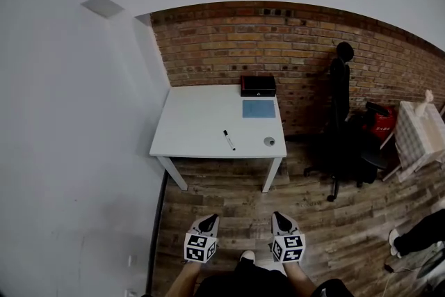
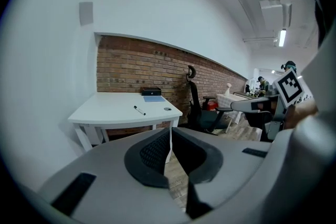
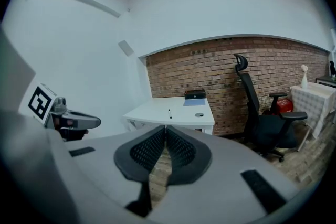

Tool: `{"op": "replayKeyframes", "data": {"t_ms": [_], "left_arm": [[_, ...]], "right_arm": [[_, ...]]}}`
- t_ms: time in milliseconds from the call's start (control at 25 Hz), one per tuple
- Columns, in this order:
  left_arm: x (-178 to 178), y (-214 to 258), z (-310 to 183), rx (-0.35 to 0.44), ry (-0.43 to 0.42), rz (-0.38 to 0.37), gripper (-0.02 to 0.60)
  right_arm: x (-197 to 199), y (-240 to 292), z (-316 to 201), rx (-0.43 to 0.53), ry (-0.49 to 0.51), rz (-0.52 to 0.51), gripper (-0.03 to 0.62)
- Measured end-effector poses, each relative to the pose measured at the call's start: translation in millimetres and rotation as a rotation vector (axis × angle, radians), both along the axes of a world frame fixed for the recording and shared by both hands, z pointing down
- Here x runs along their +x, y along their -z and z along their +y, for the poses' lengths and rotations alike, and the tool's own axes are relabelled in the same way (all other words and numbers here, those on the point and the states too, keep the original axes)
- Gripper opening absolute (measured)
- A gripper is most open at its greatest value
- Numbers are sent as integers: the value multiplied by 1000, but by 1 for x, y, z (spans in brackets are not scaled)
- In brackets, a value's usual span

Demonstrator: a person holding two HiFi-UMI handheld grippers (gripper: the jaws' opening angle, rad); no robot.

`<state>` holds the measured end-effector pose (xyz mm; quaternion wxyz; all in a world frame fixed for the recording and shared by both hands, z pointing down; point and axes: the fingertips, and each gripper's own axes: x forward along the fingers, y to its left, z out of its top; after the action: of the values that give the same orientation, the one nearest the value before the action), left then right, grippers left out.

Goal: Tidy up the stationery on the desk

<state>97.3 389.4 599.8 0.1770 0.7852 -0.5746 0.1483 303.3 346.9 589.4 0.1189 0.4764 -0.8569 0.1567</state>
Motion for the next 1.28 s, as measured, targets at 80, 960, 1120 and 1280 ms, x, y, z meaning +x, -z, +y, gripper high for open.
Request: {"op": "replayKeyframes", "data": {"t_ms": [80,960,1120,1280], "left_arm": [[-3,0,-15,-5,7,-5,23],[-1,-11,-96,-37,42,-7,23],[-3,-16,-109,-39,42,-3,23],[-7,-21,-128,-44,34,-1,23]], "right_arm": [[-3,-2,-16,-6,5,-6,23],[1,-17,-104,-49,13,-32,23],[-3,-21,-117,-54,17,-27,23],[-8,-24,-137,-49,13,-22,23]]}}
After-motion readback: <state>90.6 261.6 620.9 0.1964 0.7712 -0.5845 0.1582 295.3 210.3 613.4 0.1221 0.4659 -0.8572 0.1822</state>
